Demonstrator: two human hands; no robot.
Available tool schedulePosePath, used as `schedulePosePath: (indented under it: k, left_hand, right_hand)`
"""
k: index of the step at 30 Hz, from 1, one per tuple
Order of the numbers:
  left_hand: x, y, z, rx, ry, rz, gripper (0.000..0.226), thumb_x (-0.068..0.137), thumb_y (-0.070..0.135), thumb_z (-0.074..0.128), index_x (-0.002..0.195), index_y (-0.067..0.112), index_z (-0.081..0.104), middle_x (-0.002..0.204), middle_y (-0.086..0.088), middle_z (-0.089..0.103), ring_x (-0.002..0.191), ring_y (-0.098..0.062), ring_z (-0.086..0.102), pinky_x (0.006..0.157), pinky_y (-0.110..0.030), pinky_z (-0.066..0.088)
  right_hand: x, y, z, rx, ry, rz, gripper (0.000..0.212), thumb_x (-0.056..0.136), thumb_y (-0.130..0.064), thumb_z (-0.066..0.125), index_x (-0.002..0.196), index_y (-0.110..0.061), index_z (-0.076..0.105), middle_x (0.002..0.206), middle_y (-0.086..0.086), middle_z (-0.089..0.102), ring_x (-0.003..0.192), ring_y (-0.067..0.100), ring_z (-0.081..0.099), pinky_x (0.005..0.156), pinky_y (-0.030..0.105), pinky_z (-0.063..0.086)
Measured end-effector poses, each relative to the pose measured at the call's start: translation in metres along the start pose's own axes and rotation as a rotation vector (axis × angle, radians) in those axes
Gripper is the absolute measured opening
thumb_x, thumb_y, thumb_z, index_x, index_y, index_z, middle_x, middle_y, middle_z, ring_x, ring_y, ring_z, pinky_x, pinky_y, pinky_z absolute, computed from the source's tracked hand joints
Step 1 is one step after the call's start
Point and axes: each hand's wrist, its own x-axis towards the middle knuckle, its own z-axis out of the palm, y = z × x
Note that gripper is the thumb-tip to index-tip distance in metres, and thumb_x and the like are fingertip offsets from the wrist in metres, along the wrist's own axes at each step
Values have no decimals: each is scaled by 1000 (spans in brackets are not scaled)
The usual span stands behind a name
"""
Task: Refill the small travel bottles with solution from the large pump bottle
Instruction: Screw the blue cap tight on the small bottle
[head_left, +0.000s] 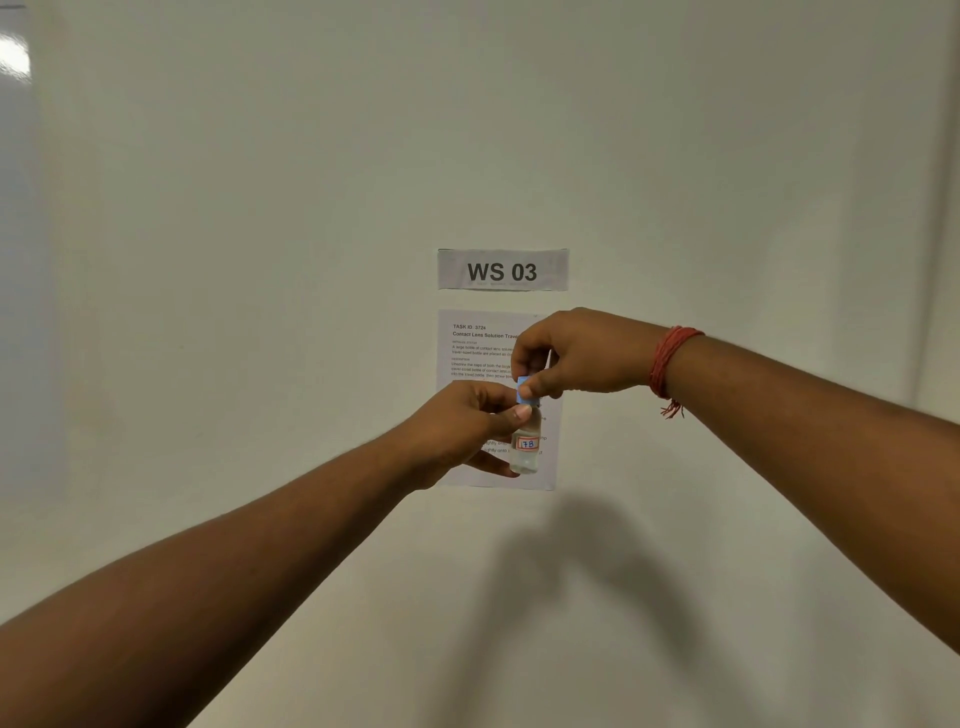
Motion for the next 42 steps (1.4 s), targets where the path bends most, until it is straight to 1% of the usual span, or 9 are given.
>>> schedulePosePath:
  k: [5, 8, 12, 17, 23, 27, 31, 35, 42]
  left_hand:
    - [1, -3, 1, -13, -13, -3, 19, 101, 18, 60, 114, 13, 74, 110, -8, 78, 103, -24, 75, 83, -49, 64]
    - [1, -2, 1, -2, -1, 0, 19, 100, 21, 61, 113, 14, 75, 108, -7, 78, 102, -23, 75, 82, -48, 64]
    - [0, -1, 0, 4, 4, -9, 17, 99, 23, 63, 108, 17, 76, 107, -3, 78, 100, -22, 75, 80, -45, 65]
    - [-2, 0, -3, -1, 10, 0, 18, 99, 22, 63, 108, 16, 76, 107, -4, 78, 102, -23, 75, 79, -45, 65]
    - [-3, -2, 0, 8, -2, 7, 22, 100, 22, 61, 114, 11, 74, 111, -7, 77, 105, -25, 74, 86, -51, 63]
    - [-3, -3, 1, 22, -7, 9, 23, 100, 23, 61, 115, 9, 73, 112, -8, 77, 105, -25, 74, 88, -53, 62]
    - [-1, -3, 1, 19, -11, 4, 22, 100, 22, 61, 116, 10, 73, 112, -8, 77, 105, -25, 74, 88, -53, 62]
    - [1, -4, 2, 21, -5, -2, 24, 99, 23, 62, 116, 11, 73, 112, -8, 77, 105, -25, 74, 87, -53, 62]
    - [4, -5, 4, 29, -6, 6, 25, 99, 24, 63, 118, 11, 72, 113, -9, 76, 106, -27, 73, 87, -54, 62]
  right_hand:
    - [0, 2, 3, -52, 3, 18, 20, 86, -45, 69, 89, -26, 66, 81, -9, 69, 71, 7, 64, 63, 21, 45]
    - [-2, 6, 2, -58, 14, 20, 24, 88, -50, 64, 98, -28, 67, 85, -12, 68, 69, 5, 65, 64, 21, 44]
    - [-7, 12, -7, 42, 62, -33, 17, 93, -37, 63, 109, -35, 68, 89, -22, 67, 70, -1, 66, 68, 18, 46]
    - [-7, 13, -7, -4, 10, -65, 20, 95, -25, 63, 111, -36, 68, 90, -9, 72, 74, -5, 63, 70, 17, 46]
    - [-3, 9, -1, -51, 8, -54, 6, 93, -35, 63, 94, -30, 66, 83, -11, 68, 67, 2, 61, 66, 20, 46]
    - [-2, 10, 3, -105, 36, -47, 17, 92, -44, 62, 87, -28, 63, 83, -8, 66, 68, 6, 58, 61, 20, 42]
    - [-1, 14, 3, -38, 77, -59, 21, 93, -43, 60, 106, -28, 66, 93, -13, 65, 72, 6, 64, 66, 21, 47]
    - [-4, 20, 3, 16, 35, -117, 22, 96, -30, 59, 116, -36, 66, 100, -18, 65, 78, 3, 66, 68, 9, 48]
    - [-3, 24, 8, 5, 23, -118, 11, 94, -32, 61, 101, -30, 69, 94, -11, 70, 76, 1, 63, 70, 17, 48]
